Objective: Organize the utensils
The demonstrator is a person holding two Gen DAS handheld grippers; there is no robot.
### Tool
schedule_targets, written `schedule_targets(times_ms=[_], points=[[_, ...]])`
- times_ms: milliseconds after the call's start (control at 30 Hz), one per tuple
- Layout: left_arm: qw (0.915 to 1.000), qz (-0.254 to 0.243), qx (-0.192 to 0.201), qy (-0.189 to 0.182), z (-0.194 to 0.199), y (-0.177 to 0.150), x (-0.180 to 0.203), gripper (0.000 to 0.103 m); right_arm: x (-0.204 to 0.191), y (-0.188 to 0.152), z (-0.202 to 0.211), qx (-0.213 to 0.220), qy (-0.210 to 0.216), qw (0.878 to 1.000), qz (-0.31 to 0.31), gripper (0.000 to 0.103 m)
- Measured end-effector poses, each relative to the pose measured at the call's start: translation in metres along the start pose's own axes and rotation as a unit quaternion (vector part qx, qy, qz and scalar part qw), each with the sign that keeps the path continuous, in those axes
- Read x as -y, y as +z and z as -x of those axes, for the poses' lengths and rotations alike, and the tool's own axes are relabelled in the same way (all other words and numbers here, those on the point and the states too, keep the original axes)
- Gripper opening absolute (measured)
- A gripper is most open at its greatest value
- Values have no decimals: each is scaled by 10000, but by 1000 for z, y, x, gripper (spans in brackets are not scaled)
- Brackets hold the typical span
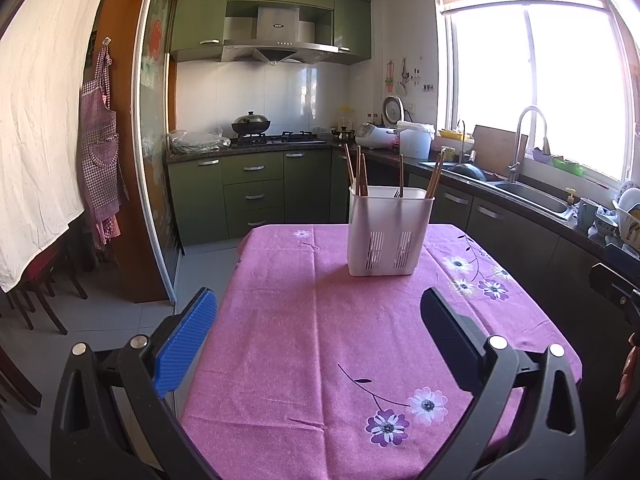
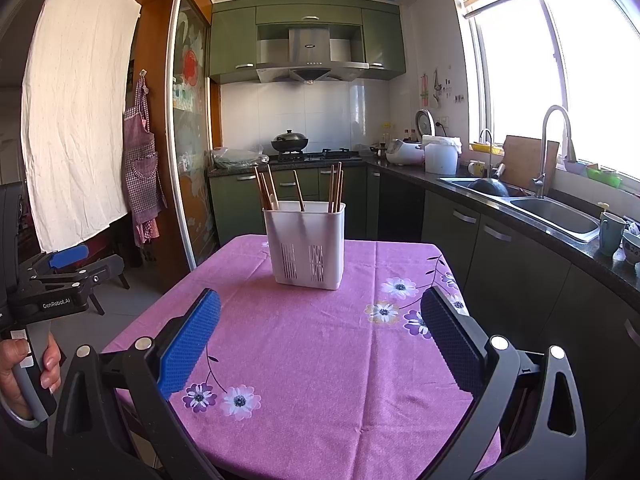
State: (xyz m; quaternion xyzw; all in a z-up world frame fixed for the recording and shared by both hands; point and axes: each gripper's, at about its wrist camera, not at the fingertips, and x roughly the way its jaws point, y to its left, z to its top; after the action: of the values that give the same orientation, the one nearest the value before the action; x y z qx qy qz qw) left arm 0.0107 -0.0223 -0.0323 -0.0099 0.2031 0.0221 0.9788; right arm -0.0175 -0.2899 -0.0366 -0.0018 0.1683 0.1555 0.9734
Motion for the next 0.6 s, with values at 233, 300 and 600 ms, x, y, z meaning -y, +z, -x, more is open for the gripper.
schedule_targets(times_ms=[233,300,600], points=[[10000,15,-18,-35,-1,-1,0,97,0,0,-1,-13,-11,10000,3,98],[10000,29,-32,-85,-1,-1,0,97,0,-1,-1,-24,-3,10000,-2,98],[9996,65,-208,-204,-7,0,0,97,-1,-2,-3,-43,12,10000,9,98]])
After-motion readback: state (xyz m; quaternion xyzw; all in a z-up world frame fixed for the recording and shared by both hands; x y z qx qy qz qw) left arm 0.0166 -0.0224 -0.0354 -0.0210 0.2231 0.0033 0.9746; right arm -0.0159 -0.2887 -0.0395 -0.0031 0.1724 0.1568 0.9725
